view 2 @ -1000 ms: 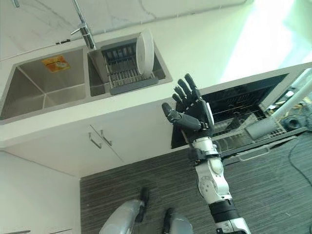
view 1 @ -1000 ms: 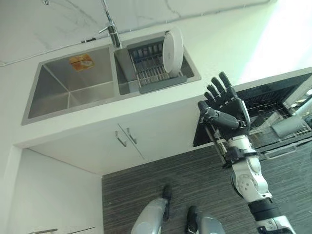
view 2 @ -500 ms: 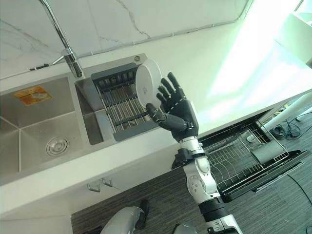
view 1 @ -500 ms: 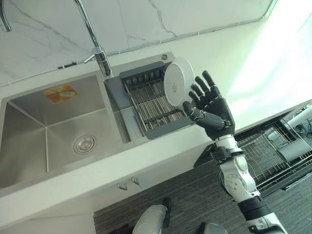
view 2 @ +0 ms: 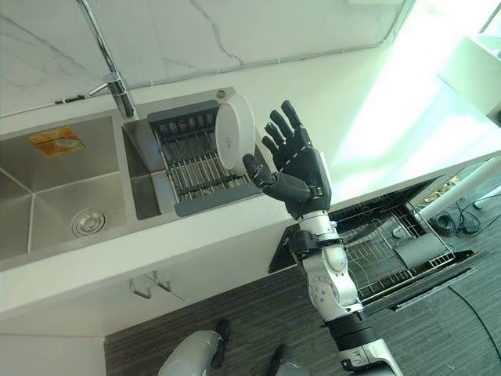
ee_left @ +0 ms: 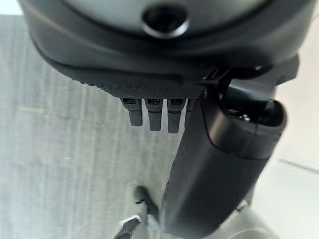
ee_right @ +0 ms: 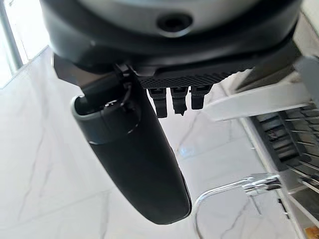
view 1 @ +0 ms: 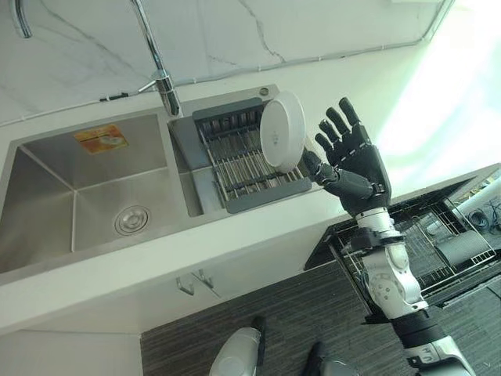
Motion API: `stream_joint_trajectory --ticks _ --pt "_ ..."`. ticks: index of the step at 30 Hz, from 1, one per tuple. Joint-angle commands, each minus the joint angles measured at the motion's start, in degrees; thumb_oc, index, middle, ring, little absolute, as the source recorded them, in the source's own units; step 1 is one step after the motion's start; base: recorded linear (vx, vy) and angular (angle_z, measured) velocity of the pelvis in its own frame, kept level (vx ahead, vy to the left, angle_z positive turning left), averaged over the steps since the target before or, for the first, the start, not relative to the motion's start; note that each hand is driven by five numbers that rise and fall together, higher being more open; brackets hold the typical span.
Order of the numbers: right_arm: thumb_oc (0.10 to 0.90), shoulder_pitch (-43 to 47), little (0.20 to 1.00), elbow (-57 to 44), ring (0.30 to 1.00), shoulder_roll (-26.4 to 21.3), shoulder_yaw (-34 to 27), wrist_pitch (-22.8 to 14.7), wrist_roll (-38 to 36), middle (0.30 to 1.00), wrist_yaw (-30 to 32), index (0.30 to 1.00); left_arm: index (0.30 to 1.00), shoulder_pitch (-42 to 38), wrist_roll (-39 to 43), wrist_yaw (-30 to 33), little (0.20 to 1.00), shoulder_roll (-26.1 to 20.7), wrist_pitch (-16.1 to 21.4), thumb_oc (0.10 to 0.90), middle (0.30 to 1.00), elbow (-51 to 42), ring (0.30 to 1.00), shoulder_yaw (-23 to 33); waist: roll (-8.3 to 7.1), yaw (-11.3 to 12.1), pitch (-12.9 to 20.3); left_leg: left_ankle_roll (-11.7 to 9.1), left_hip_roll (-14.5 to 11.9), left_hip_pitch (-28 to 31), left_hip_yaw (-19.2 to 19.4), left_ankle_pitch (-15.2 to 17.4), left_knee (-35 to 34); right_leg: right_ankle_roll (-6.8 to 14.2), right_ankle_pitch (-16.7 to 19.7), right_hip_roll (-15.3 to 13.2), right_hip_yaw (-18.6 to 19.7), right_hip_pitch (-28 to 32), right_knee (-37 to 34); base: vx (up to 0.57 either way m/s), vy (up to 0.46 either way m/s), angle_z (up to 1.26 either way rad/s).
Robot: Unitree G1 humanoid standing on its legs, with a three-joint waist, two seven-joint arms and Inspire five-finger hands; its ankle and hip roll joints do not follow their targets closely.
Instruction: Place the dishes in the dishwasher.
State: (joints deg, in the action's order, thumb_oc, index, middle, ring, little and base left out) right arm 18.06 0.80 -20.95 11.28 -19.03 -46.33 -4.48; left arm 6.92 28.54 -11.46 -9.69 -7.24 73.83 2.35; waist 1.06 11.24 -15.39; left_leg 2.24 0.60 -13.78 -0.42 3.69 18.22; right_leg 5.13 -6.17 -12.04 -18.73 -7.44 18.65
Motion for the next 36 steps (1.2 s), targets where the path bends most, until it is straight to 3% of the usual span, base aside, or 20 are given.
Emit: stream_joint_trajectory --ticks 1,7,11,19,23,36 --pt "0.8 4.8 0.9 -7.0 0.9 -0.1 -4.6 -7.7 -1.1 0.9 -0.2 0.9 0.9 0.6 -2.6 0.6 0.9 -1.9 1.1 0.8 0.9 1.5 0.9 -2.2 -0.37 0.5 3.7 -3.9 -3.6 2.4 -1.3 7.4 -1.0 3.4 -6.2 -0.5 -0.8 3.9 -1.5 0.08 -0.038 0.15" --pt "0.8 5.3 0.9 -7.3 0.9 -0.1 -5.5 -8.2 -0.8 0.9 0.1 0.9 0.9 0.6 -3.0 0.2 0.9 -1.8 0.5 0.8 0.9 2.2 0.9 -1.9 -0.26 0.7 4.3 -4.3 -3.4 2.7 -2.0 7.4 -1.0 3.1 -6.8 -0.1 -0.8 4.6 -1.5 0.06 -0.012 0.05" --pt "0.8 5.8 0.9 -6.3 0.9 -0.6 -5.3 -4.1 1.6 0.9 2.5 0.9 0.9 0.6 -3.4 0.3 0.9 -2.2 -0.1 0.8 0.9 2.1 0.9 -1.7 -0.21 1.1 4.7 -4.2 -2.8 3.3 -2.7 7.6 -1.0 2.9 -7.0 -0.1 -0.9 5.4 -1.5 0.08 0.006 0.02" --pt "0.8 10.1 0.9 1.0 0.9 -1.8 -4.7 -3.8 3.5 0.9 4.8 0.9 0.9 1.1 -4.8 -0.2 0.9 -3.0 -0.7 0.8 0.9 1.9 0.9 -2.3 -0.21 2.6 4.9 -4.1 -2.3 3.7 -3.6 7.5 -1.0 3.1 -6.9 -0.9 -2.1 6.3 -1.5 0.06 0.009 0.07" --pt "0.8 13.7 0.9 4.4 0.9 -1.8 -4.3 -1.9 2.8 0.9 6.8 0.9 0.9 1.6 -6.0 -0.6 0.9 -3.6 -1.3 0.8 0.9 1.6 0.9 -2.8 -0.14 3.7 4.5 -4.2 -2.3 4.1 -3.7 7.7 -1.0 3.4 -7.0 -1.4 -2.7 7.1 -1.5 0.06 0.019 0.05" --pt "0.8 19.1 0.9 15.7 0.9 -2.8 -4.9 -2.9 1.2 0.9 10.3 0.9 0.9 2.5 -6.9 -1.5 0.9 -4.5 -1.5 0.8 0.9 1.4 0.9 -5.4 0.41 6.0 4.5 -4.5 -2.1 3.8 -4.6 6.9 -1.0 3.5 -6.9 -2.3 -4.5 7.9 -1.5 0.03 0.021 0.1"
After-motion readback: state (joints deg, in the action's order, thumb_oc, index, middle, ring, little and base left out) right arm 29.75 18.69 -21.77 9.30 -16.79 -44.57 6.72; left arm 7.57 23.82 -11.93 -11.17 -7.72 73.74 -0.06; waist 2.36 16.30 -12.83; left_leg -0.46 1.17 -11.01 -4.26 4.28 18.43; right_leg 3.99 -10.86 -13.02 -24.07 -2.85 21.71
